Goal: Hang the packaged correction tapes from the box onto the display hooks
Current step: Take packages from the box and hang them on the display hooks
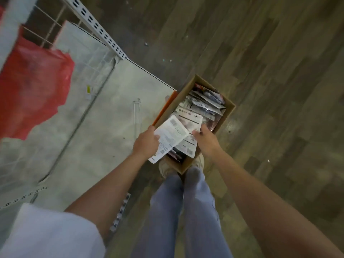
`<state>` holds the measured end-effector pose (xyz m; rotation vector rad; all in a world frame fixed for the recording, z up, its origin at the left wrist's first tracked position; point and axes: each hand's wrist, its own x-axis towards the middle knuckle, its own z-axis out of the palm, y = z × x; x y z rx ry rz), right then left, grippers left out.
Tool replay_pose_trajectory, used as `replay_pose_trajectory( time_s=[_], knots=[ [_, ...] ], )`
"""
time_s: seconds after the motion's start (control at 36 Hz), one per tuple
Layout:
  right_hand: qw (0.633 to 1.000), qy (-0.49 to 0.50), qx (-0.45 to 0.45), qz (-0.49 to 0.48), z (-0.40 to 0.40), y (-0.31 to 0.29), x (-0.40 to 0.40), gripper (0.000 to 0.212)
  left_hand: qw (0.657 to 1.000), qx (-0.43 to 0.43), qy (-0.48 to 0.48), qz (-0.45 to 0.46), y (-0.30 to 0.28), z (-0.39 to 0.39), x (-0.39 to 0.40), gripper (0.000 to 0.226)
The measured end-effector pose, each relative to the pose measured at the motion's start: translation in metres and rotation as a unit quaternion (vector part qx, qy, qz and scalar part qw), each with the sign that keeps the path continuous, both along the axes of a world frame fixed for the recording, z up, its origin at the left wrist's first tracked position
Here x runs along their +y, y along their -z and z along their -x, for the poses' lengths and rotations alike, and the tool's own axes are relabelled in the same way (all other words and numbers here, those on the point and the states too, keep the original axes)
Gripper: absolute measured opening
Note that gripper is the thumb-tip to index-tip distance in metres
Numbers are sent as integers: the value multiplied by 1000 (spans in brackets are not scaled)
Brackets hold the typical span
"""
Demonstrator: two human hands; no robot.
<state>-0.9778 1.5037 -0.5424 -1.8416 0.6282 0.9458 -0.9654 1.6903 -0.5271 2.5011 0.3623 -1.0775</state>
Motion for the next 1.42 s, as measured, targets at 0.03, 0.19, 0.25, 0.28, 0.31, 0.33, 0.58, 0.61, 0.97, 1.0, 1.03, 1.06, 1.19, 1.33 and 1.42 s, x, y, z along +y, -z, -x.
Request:
replay_pose_trajectory(
  time_s=[0.03,0.19,0.25,0.28,0.31,0.33,0.58,0.61,0.97,1.0,1.03,1.06,1.19,1.33,1.42],
  knots=[
    [1000,8,-5,-8,-5,-16,0,33,999,-2,-34,22,-15,-3,-2,21],
    [988,119,-26,-97,-30,-80,0,35,984,-44,-142,98,-86,-24,-16,27],
    [973,176,-22,-145,-37,-97,0,33,979,-61,-158,114,-104,-29,-19,28],
    [967,195,-21,-162,-40,-105,1,33,977,-68,-165,119,-112,-31,-20,29],
    [962,206,-21,-176,-42,-113,2,32,974,-78,-170,125,-121,-33,-19,30],
    [958,214,-21,-187,-44,-120,3,31,972,-86,-175,130,-130,-33,-18,31],
    [911,225,-43,-343,-37,-179,31,38,943,-114,-218,224,-198,-24,5,27],
    [908,221,-44,-353,-33,-186,36,34,937,-108,-230,239,-205,-21,9,24],
    [888,231,-58,-393,41,-289,125,43,900,-156,-237,330,-330,72,112,32],
    [888,225,-62,-395,45,-299,130,44,899,-167,-233,330,-340,79,119,32],
    [889,219,-67,-397,49,-309,134,44,899,-177,-228,329,-350,86,127,33],
    [888,214,-74,-400,52,-318,137,43,898,-184,-224,331,-360,94,133,34],
    [882,195,-86,-421,62,-364,150,51,882,-225,-207,358,-402,124,149,25],
    [881,174,-113,-425,75,-408,156,62,837,-282,-247,398,-440,146,162,26],
    [878,154,-120,-437,85,-434,159,62,809,-312,-278,414,-463,156,172,27]
  ],
)
